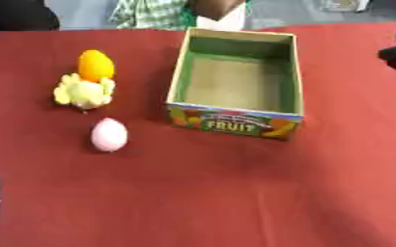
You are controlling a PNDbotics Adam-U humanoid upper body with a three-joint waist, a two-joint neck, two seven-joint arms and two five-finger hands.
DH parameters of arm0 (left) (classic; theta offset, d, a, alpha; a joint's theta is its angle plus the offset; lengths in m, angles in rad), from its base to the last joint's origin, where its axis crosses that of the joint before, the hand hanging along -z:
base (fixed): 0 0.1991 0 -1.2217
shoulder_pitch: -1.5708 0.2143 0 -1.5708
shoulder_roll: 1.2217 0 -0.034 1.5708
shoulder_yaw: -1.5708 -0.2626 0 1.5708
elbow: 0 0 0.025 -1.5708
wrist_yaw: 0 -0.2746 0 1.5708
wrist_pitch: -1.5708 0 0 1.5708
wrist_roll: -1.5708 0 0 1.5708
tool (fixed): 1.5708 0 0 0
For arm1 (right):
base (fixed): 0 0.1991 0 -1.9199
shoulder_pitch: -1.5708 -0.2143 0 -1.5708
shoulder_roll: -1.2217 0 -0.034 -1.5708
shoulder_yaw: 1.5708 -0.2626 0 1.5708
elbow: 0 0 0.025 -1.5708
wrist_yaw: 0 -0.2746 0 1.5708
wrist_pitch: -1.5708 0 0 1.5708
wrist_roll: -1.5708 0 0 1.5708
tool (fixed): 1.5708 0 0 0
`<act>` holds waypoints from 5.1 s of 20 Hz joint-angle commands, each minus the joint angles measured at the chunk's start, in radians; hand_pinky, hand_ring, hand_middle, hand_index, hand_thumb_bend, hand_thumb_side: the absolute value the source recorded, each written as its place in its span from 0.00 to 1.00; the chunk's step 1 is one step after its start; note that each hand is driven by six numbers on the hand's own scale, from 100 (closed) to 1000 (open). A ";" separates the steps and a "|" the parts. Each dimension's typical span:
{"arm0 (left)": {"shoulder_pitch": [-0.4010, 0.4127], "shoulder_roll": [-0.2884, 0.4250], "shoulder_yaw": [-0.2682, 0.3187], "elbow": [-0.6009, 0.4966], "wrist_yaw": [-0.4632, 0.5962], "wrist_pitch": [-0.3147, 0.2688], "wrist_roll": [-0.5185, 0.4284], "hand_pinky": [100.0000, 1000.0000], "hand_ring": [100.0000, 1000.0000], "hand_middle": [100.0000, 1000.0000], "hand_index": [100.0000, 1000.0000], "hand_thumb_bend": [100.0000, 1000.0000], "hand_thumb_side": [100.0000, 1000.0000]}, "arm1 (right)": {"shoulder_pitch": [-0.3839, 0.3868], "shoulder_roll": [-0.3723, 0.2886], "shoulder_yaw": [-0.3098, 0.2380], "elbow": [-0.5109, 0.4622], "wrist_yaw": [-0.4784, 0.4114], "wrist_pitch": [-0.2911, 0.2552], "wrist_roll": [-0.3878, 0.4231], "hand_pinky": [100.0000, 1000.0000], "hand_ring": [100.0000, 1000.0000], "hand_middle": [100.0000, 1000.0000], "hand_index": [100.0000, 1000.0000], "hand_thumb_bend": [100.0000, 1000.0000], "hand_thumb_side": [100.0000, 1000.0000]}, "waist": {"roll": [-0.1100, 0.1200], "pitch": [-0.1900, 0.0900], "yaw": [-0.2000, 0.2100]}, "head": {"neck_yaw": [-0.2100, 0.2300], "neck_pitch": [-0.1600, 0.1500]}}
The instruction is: Pick up objects on the table and place them in the box.
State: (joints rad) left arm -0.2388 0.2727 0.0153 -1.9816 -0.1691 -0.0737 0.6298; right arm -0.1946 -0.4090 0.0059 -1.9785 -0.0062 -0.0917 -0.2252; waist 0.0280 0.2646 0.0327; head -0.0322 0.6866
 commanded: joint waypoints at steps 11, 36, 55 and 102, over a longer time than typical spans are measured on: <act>-0.138 0.176 0.031 -0.018 -0.094 0.094 0.031 0.48 0.57 0.60 0.78 0.00 0.94 | -0.029 -0.041 -0.029 -0.022 -0.004 -0.024 -0.054 0.88 0.77 0.62 0.81 0.00 1.00 | 0.012 0.014 -0.004 | -0.007 -0.009; -0.407 0.476 -0.081 0.028 -0.389 0.411 -0.258 0.52 0.63 0.68 0.86 0.00 0.88 | -0.045 -0.064 -0.035 -0.022 0.005 -0.035 -0.061 0.87 0.76 0.62 0.81 0.00 1.00 | 0.019 0.026 -0.019 | 0.013 0.006; -0.630 0.534 -0.300 0.431 -0.660 0.208 -0.529 0.61 0.71 0.77 0.94 0.43 1.00 | -0.041 -0.072 -0.023 -0.022 0.003 -0.024 -0.044 0.87 0.76 0.62 0.81 0.00 1.00 | 0.016 0.007 -0.026 | 0.004 0.009; -0.606 0.593 -0.414 0.207 -0.371 0.004 -1.537 0.68 0.79 0.78 1.00 0.62 0.72 | -0.043 -0.063 -0.014 -0.022 0.013 -0.001 -0.027 0.87 0.76 0.61 0.80 0.00 1.00 | 0.007 0.006 -0.021 | -0.055 -0.008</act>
State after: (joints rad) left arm -0.8342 0.8237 -0.4016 -1.7448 -0.5548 -0.0802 -0.9077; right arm -0.2286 -0.4533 -0.0055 -1.9785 -0.0011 -0.0931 -0.2525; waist 0.0353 0.2849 0.0127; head -0.0892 0.6907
